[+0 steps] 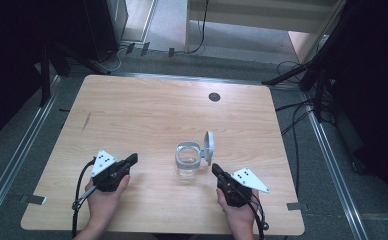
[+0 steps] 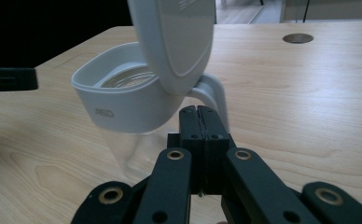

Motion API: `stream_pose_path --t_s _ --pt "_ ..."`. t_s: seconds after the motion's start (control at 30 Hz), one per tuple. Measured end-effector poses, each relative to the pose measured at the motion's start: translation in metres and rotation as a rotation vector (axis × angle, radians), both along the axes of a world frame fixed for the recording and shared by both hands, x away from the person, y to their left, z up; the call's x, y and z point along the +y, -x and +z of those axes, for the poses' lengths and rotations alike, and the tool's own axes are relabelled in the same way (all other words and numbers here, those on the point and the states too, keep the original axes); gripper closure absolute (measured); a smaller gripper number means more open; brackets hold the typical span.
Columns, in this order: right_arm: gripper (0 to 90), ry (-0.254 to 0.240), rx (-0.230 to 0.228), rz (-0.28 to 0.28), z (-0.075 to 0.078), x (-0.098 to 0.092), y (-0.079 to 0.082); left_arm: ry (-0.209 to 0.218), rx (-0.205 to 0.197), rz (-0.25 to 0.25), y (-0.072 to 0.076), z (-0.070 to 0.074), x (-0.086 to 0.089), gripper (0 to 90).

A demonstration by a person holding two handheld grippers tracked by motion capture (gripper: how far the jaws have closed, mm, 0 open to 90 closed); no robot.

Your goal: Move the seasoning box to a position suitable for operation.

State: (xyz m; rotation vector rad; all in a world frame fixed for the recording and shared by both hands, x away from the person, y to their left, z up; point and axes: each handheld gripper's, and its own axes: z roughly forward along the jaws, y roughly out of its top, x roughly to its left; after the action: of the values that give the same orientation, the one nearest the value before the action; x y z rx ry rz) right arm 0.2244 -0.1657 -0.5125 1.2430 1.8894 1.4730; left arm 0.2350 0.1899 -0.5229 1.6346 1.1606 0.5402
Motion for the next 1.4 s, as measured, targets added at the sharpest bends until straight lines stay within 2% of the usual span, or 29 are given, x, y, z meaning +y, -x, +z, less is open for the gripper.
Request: stream_pose_path --t_s 0.1,0.13,0.27,0.4,0.6,0.77,0.93,1.0,1.07,1.1,1.17,1.27,1.3,1.33,1.37,1.4 --pt "90.0 0.018 0.003 0.017 -0.003 0.009 -0.002 -0.001 0.012 -0.044 -0.006 0.000 -0.017 90.0" --pt "90.0 0.023 0.000 0.021 -0.003 0.010 -0.003 -0.001 0.012 -0.044 -0.006 0.000 -0.017 90.0" --pt "90.0 0.041 0.011 0.009 -0.005 0.011 -0.008 0.007 0.028 -0.087 -0.016 -0.002 -0.036 90.0" --pt "90.0 0.056 0.024 -0.008 -0.012 0.007 -0.017 0.023 0.035 -0.102 -0.024 -0.003 -0.047 90.0" --pt "90.0 0.046 0.044 0.002 -0.018 0.007 -0.026 0.023 0.042 -0.134 -0.032 -0.003 -0.059 90.0" --pt "90.0 0.040 0.052 -0.007 -0.019 0.009 -0.038 0.013 0.032 -0.157 -0.033 -0.003 -0.066 90.0" --pt "90.0 0.026 0.056 -0.015 -0.018 0.009 -0.050 0.012 0.028 -0.159 -0.034 -0.004 -0.067 90.0" --pt "90.0 0.012 0.061 -0.016 -0.019 0.011 -0.062 0.008 0.025 -0.159 -0.035 -0.005 -0.067 90.0" --pt "90.0 0.004 0.062 -0.012 -0.018 0.011 -0.067 0.013 0.025 -0.159 -0.037 -0.004 -0.067 90.0" --pt "90.0 -0.016 0.063 -0.008 -0.017 0.011 -0.074 0.029 0.027 -0.149 -0.039 -0.003 -0.065 90.0" --pt "90.0 -0.027 0.068 -0.018 -0.016 0.011 -0.076 0.054 0.034 -0.135 -0.046 0.000 -0.062 90.0" --pt "90.0 -0.031 0.072 -0.044 -0.013 0.012 -0.071 0.053 0.026 -0.122 -0.055 0.002 -0.061 90.0" --pt "90.0 -0.003 0.045 -0.065 -0.011 0.015 -0.056 0.053 0.025 -0.123 -0.060 0.002 -0.062 90.0" --pt "90.0 -0.003 0.045 -0.065 -0.011 0.015 -0.056 0.053 0.025 -0.123 -0.060 0.002 -0.062 90.0" --pt "90.0 0.037 0.019 -0.093 -0.007 0.020 -0.037 0.051 0.017 -0.131 -0.065 0.003 -0.063 90.0" --pt "90.0 0.034 0.016 -0.097 -0.006 0.022 -0.030 0.043 0.010 -0.135 -0.067 0.003 -0.064 90.0"
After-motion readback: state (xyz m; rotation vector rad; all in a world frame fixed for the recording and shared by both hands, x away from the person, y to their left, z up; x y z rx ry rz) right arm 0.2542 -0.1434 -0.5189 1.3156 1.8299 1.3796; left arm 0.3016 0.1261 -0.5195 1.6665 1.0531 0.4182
